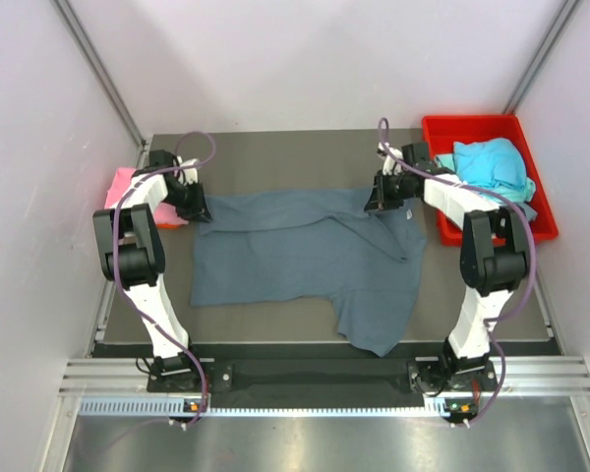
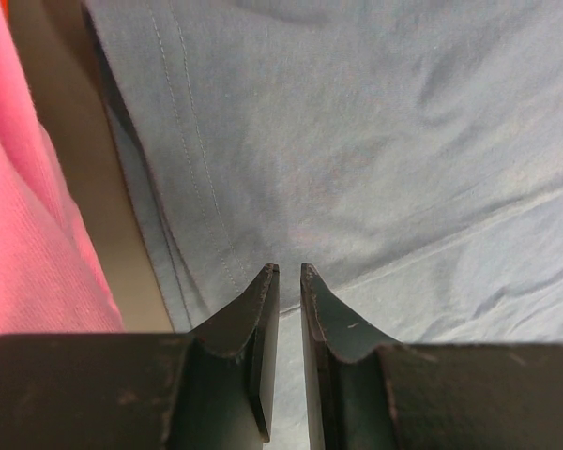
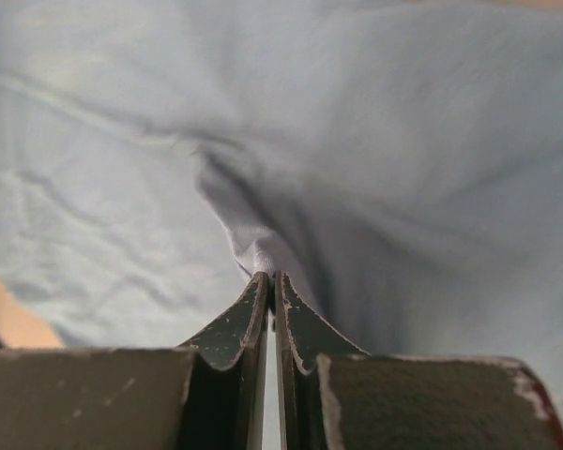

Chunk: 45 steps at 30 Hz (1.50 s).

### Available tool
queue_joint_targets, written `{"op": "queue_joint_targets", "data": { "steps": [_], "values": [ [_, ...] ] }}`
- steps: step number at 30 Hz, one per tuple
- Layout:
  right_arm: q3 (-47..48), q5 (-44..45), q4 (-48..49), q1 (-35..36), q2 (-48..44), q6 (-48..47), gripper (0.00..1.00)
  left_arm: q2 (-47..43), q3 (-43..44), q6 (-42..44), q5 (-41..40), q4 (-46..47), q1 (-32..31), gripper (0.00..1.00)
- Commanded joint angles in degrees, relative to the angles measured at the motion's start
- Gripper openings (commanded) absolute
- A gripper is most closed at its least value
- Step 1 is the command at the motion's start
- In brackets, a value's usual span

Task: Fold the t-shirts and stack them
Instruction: Fold the tshirt

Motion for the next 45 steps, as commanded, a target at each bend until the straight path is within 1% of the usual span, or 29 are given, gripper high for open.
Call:
{"op": "queue_joint_targets", "data": {
  "steps": [1, 5, 8, 9, 11, 12, 15, 17, 18, 22, 24, 27, 28, 30, 31, 35, 38, 41, 45],
  "values": [
    [-4.06, -1.51, 0.45, 2.35, -6.29, 2.39, 0.04, -2.28, -0.11, -0.30, 1.61, 2.26, -0.16, 0.20],
    [-11.08, -1.86, 2.47, 6.21, -9.29, 4.14, 0.04, -2.54, -0.19, 0.05, 1.61, 2.35, -0.07, 0.20],
    [-13.38, -1.77, 3.97, 9.20, -10.61, 5.02, 0.04, -2.81, -0.63, 0.22, 1.53, 2.53, -0.16, 0.20],
    [-13.56, -1.77, 4.06, 9.73, -10.79, 5.55, 0.06, -2.89, -0.72, 0.05, 1.53, 2.53, -0.16, 0.20],
    [-13.30, -1.34, 4.23, 10.70, -11.23, 5.82, 0.12, -3.16, -0.98, 0.05, 1.61, 2.70, -0.16, 0.20],
    [-13.13, -1.34, 3.89, 10.79, -11.32, 6.17, 0.18, -3.33, -1.07, 0.05, 1.61, 2.88, -0.16, 0.20],
    [-10.58, -0.11, 2.22, 10.44, -11.58, 5.04, 0.34, -3.60, -1.60, -0.13, 1.70, 3.05, -0.16, 0.20],
    [-8.48, 0.59, 1.95, 8.70, -11.93, 5.11, 0.37, -3.86, -1.69, -0.13, 1.79, 2.97, -0.16, 0.20],
    [-7.77, 0.77, 2.04, 7.99, -12.11, 5.64, 0.41, -3.86, -1.60, -0.21, 1.79, 2.97, -0.16, 0.20],
    [-5.31, 3.40, 3.35, 3.94, -11.06, 6.87, 0.44, -2.46, 1.12, 0.05, 1.09, 1.48, -0.07, 0.20],
    [-4.25, 4.20, 4.32, 1.66, -10.01, 6.18, 0.47, -1.58, 3.84, -0.30, -1.63, 0.86, -0.07, 0.22],
    [-2.58, 6.92, 5.20, -0.80, -7.54, 3.98, 0.50, -1.49, 6.48, -0.04, -4.52, 1.03, -0.07, 0.30],
    [-2.06, 7.27, 5.46, -1.51, -5.97, 3.71, 0.50, -1.23, 7.10, 0.13, -5.23, 1.29, -0.16, 0.35],
    [-0.12, 7.54, 5.64, -3.44, -4.38, 3.01, 0.50, 0.44, 10.34, 0.66, -5.51, 0.25, 0.01, 0.37],
    [0.58, 7.54, 5.73, -4.40, -2.90, 2.74, 0.51, 1.40, 11.92, 0.58, -5.51, -1.76, 0.28, 0.43],
    [4.62, 7.89, 6.08, -6.51, 1.07, 1.86, 0.51, 8.42, 22.27, 0.31, -5.85, -6.42, 0.46, 0.43],
    [6.99, 7.28, 6.52, -7.93, 3.79, 1.60, 0.52, 12.20, 26.60, 0.93, -6.12, -7.58, 0.46, 0.43],
    [9.10, 7.54, 7.13, -8.90, 6.34, 1.60, 0.52, 14.85, 29.15, 0.75, -6.73, -7.41, 0.46, 0.43],
    [12.35, 7.28, 6.88, -9.07, 8.98, 1.68, 0.52, 16.53, 30.04, 0.31, -8.05, -7.05, 0.54, 0.43]
  ]
}}
